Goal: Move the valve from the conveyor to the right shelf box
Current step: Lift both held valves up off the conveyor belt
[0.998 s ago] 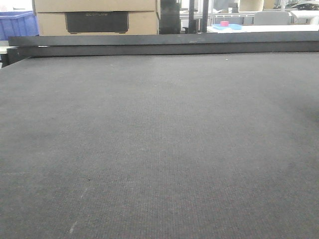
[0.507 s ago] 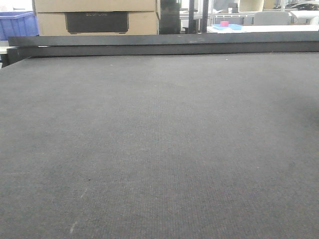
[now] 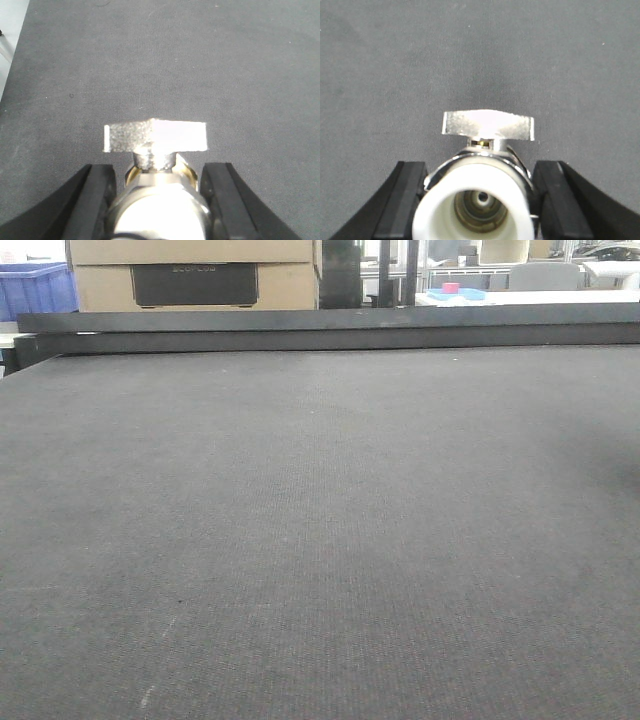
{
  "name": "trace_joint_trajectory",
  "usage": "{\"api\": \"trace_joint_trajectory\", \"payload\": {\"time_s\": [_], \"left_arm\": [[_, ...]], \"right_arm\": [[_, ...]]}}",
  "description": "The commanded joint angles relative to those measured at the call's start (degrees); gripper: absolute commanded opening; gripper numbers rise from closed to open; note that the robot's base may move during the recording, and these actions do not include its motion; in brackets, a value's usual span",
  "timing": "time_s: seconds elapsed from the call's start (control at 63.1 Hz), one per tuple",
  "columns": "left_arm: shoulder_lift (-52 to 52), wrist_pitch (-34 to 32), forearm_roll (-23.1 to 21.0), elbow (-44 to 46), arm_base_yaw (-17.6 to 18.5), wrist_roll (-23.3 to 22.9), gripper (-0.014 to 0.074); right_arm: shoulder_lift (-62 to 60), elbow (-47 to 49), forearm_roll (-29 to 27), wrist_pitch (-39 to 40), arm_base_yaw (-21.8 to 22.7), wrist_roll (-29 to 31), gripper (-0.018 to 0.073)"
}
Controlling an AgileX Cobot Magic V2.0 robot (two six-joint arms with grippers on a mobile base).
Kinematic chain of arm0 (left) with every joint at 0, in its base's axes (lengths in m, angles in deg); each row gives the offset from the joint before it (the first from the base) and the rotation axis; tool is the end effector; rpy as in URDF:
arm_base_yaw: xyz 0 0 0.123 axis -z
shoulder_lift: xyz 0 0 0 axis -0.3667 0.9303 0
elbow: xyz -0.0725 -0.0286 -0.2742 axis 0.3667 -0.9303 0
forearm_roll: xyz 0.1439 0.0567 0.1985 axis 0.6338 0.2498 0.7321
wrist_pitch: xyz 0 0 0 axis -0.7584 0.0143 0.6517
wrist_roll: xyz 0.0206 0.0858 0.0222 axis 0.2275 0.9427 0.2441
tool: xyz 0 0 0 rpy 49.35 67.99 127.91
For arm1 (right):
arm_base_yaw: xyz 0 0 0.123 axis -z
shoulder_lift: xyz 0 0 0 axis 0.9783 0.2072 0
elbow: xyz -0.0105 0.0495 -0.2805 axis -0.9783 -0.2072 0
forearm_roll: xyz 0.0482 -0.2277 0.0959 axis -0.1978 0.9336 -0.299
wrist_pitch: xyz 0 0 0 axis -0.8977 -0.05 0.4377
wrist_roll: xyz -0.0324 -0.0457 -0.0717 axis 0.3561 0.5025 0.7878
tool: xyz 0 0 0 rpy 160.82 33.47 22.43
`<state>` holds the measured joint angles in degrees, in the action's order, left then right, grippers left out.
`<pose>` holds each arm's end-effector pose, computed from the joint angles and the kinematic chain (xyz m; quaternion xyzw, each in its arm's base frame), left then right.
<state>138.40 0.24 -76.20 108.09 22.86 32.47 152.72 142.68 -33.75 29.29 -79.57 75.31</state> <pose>0.1799 -0.0084 0.4152 0.0641 0.9020 -0.0050 0.4269 0.2274 0.0140 0.3866 -0.0259 0.9187 0.0471 0.3913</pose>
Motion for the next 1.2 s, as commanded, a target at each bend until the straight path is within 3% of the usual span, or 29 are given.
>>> {"api": "trace_joint_trajectory", "payload": {"time_s": [0.0,0.269,1.188], "left_arm": [[-0.6,-2.6,-0.6,0.7,0.0,-0.4,-0.0111],[-0.5,-4.0,-0.6,0.7,0.0,-0.4,-0.0111],[-0.5,-22.6,-0.6,0.7,0.0,-0.4,-0.0111]], "right_arm": [[-0.9,0.5,0.6,3.4,0.1,0.5,-0.0167],[-0.9,0.5,0.6,5.1,0.1,0.5,-0.0167],[-0.9,0.5,0.6,5.7,0.1,0.5,-0.0167]]}}
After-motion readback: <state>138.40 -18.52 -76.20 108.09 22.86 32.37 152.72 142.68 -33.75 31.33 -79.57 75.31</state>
